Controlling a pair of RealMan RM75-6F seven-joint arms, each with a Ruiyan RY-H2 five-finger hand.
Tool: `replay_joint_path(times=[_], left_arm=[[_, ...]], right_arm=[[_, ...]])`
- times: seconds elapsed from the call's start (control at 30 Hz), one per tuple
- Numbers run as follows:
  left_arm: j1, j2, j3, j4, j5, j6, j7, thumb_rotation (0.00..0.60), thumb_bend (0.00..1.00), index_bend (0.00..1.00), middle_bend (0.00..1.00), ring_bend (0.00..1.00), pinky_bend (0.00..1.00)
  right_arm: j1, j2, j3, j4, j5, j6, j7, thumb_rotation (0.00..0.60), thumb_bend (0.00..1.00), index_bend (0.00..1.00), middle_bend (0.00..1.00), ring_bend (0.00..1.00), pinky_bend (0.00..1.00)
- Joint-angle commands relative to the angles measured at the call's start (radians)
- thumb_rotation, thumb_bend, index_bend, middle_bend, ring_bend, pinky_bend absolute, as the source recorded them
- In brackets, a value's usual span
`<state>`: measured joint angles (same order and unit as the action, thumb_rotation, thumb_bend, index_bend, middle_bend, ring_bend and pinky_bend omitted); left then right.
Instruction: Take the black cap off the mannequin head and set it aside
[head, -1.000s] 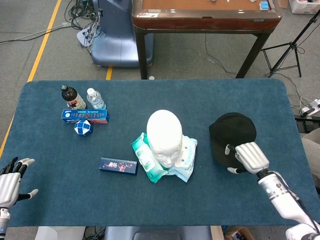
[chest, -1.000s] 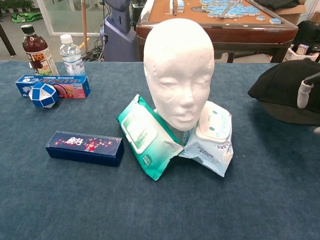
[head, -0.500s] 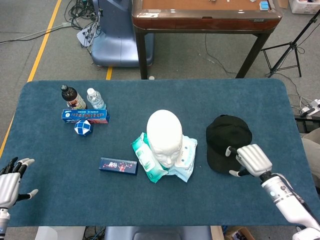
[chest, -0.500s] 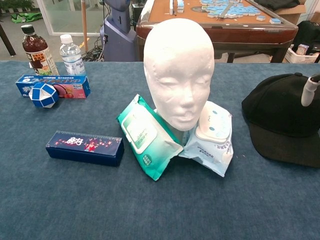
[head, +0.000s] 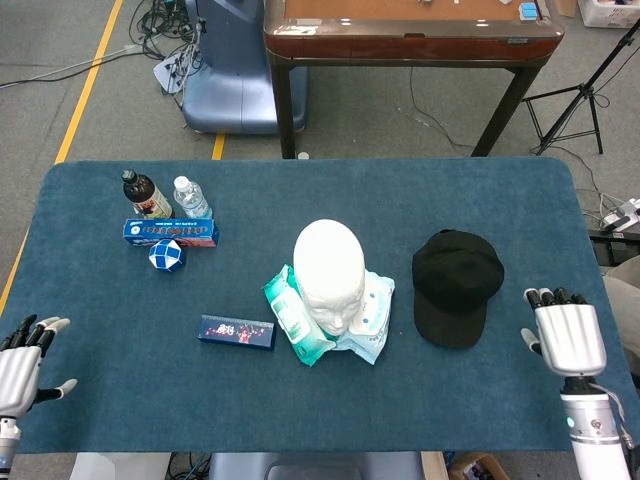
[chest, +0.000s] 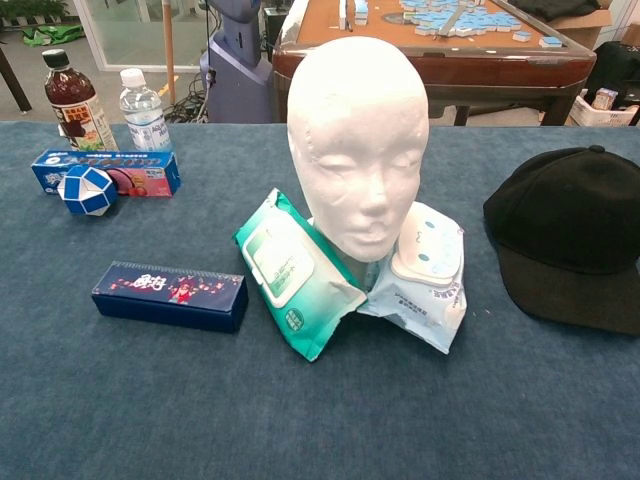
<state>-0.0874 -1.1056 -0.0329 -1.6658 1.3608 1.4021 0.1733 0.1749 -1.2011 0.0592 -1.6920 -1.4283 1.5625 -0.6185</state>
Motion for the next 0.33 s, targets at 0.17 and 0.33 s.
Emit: replay_joint_path(times=[0.17,0.33], left_arm=[[0.002,-0.007,0.007,0.006,0.035,0.018,-0.003,0.600,0.07,0.21,0.18,0.06,0.18],[0.004,-0.009,0.014,0.009,0.061,0.029,-0.010,0.600,0.07,0.21,0.19,0.06,0.18]], right_arm=[[-0.064,-0.019,0.011,0.066,-0.026,0.064,0.183,0.600,0.00,0.42,0.50,0.41,0.56],[-0.070,-0.001,0.028,0.076,-0.018,0.059,0.232,0.600,0.00,0.42,0.50,0.41,0.56]])
